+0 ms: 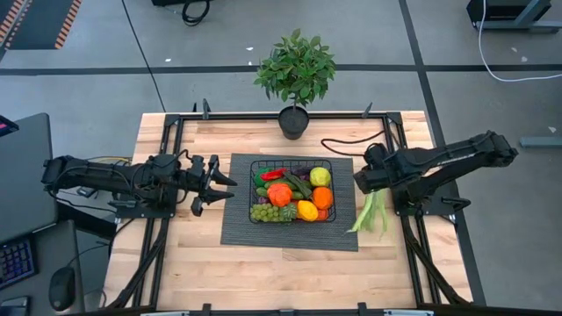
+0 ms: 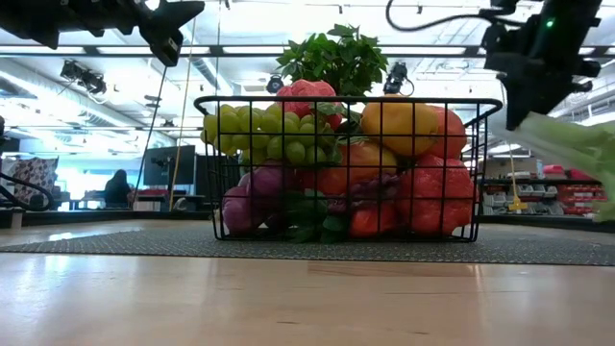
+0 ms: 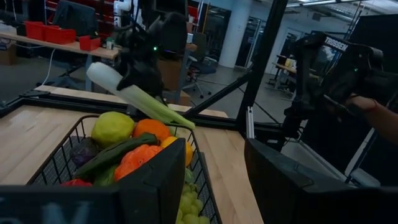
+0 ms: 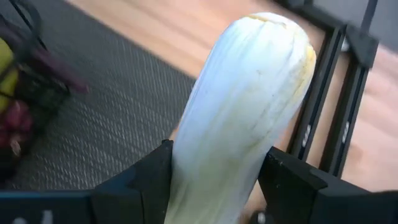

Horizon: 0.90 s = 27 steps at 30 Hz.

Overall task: Build produce basket
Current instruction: Put the celery into the wire basket

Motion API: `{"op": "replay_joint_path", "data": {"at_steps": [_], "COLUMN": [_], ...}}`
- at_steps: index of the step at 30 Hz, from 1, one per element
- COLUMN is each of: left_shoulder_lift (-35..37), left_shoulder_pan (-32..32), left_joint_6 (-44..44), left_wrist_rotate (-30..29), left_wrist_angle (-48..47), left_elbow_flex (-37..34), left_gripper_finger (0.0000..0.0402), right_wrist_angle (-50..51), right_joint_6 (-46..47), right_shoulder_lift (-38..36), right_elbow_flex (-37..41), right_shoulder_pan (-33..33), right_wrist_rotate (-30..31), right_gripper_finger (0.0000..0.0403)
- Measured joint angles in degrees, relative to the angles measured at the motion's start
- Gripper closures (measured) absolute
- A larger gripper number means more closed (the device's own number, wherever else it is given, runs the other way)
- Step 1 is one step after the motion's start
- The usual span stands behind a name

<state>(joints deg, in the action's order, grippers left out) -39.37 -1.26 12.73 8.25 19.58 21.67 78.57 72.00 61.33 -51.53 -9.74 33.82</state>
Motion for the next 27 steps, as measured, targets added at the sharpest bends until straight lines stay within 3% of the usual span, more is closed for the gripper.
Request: {"op": "replay_joint_path", "data": {"at_steps": [11,20,27], "left_shoulder_lift": [0.0,0.0,0.01], "left_shoulder_pan": [0.0,0.0,0.0], "left_joint_6": [-0.02,-0.1,-0.5], "left_wrist_rotate": [0.0,-0.02,-0.05], "left_wrist_angle": [-0.22,-0.22,-0.49], "left_elbow_flex": [0.0,0.0,0.0], "left_gripper_finger": [0.023,0.023,0.023], "right_wrist_angle": [-3.18,-13.23,-28.85], "right_joint_6": [-7.74,-25.31,-44.33], "right_shoulder_lift": [-6.25,-9.98,-11.82], "right_elbow_flex": [-0.02,-0.02,-0.02], "right_shoulder_pan": [-0.43,-0.43,-0.43], "right_wrist_rotate": [10.38,17.66,19.78], "right_gripper_finger": [0.0183,0.0188,0.0188]}}
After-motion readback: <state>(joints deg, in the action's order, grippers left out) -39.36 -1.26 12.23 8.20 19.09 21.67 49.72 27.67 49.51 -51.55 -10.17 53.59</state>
